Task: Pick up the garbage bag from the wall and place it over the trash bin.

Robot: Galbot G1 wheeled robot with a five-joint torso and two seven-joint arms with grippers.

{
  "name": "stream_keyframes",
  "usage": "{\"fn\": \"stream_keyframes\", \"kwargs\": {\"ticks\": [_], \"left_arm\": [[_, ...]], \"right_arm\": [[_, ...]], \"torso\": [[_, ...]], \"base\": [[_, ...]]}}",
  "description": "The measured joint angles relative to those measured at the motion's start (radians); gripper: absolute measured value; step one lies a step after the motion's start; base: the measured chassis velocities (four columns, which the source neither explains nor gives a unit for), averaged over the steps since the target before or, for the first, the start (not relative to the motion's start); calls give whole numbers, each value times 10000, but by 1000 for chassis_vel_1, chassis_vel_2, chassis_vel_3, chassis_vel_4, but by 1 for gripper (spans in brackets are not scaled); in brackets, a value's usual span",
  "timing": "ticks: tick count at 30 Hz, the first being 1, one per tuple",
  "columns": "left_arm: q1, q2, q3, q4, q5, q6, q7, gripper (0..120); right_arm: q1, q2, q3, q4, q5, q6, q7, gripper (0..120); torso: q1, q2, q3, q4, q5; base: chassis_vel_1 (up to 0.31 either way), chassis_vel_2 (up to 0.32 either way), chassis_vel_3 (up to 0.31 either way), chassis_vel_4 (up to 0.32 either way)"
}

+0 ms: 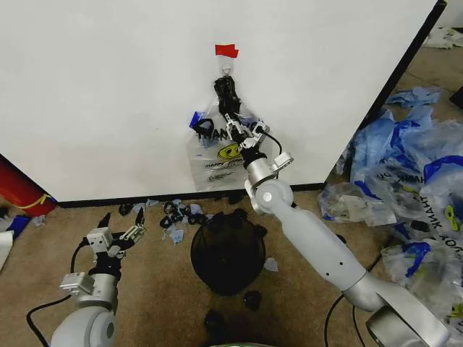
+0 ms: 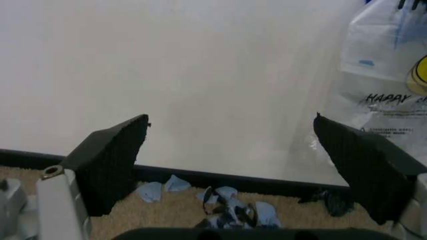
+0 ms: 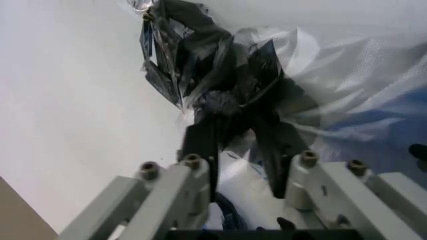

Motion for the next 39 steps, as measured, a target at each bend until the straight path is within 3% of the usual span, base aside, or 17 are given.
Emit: {"fn": "stream_keyframes", "kwargs": {"ticks": [6, 12, 17, 26, 39], "left_arm": [[121, -67, -25, -8, 38, -99, 2, 98], [129, -99, 8, 29, 83, -143, 13, 98], [108, -151, 62, 86, 111, -171, 22, 98], [18, -201, 167, 206, 141, -211, 43, 98], [-16, -262, 183, 305, 184, -288, 55, 98]], "right_arm": [[92, 141, 18, -240, -40, 53, -104, 12], [145, 181, 62, -377, -55, 86, -160, 18], [178, 210, 115, -530, -69, 115, -218, 6], [142, 209, 131, -569, -131, 159, -302, 0], [-156, -89, 45, -93, -163, 244, -360, 0]], "torso": [[0, 0, 0, 1, 0], [0, 0, 0, 0, 0], [0, 0, 0, 0, 0], [0, 0, 0, 0, 0], [0, 0, 0, 0, 1]], "base": [[0, 0, 0, 0], [0, 0, 0, 0], [0, 0, 0, 0], [0, 0, 0, 0], [0, 0, 0, 0]]}}
